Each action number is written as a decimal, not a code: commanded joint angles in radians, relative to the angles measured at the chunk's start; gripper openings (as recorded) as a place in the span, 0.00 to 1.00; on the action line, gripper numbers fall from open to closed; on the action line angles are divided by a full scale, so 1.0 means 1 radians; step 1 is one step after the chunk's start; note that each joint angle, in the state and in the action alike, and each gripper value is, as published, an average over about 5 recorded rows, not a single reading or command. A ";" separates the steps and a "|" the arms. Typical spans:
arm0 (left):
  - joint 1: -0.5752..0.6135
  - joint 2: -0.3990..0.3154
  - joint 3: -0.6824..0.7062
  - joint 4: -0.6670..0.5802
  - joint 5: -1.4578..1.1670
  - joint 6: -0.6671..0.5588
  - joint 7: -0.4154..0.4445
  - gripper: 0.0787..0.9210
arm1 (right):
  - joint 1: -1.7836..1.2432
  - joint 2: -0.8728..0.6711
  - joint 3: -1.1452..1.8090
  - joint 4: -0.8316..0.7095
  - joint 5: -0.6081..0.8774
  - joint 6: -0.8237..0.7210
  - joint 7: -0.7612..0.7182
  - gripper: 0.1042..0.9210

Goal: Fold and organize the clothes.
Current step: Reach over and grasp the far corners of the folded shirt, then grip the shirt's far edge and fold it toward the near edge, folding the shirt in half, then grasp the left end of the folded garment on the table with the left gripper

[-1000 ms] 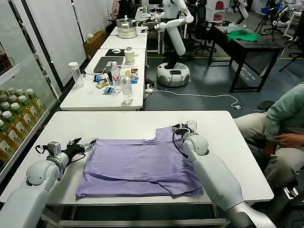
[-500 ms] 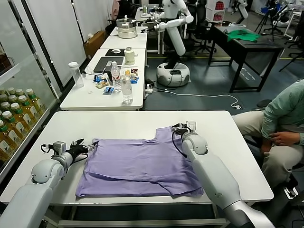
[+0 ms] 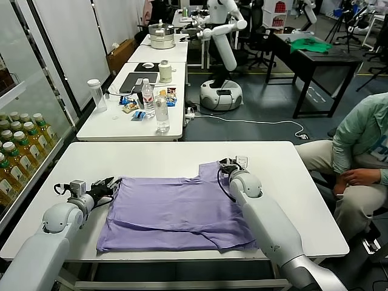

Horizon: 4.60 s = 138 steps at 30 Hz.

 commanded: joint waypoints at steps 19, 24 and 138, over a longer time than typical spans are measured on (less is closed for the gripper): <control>0.073 0.005 -0.054 -0.101 -0.076 -0.025 -0.018 0.01 | -0.088 -0.078 0.006 0.252 0.012 0.086 -0.042 0.01; 0.166 0.007 -0.109 -0.190 -0.098 -0.025 -0.023 0.01 | -0.216 -0.146 0.015 0.469 0.046 0.022 0.008 0.01; 0.545 -0.090 -0.194 -0.611 -0.154 0.108 -0.613 0.88 | -0.754 -0.314 0.195 1.026 -0.018 -0.070 0.044 0.88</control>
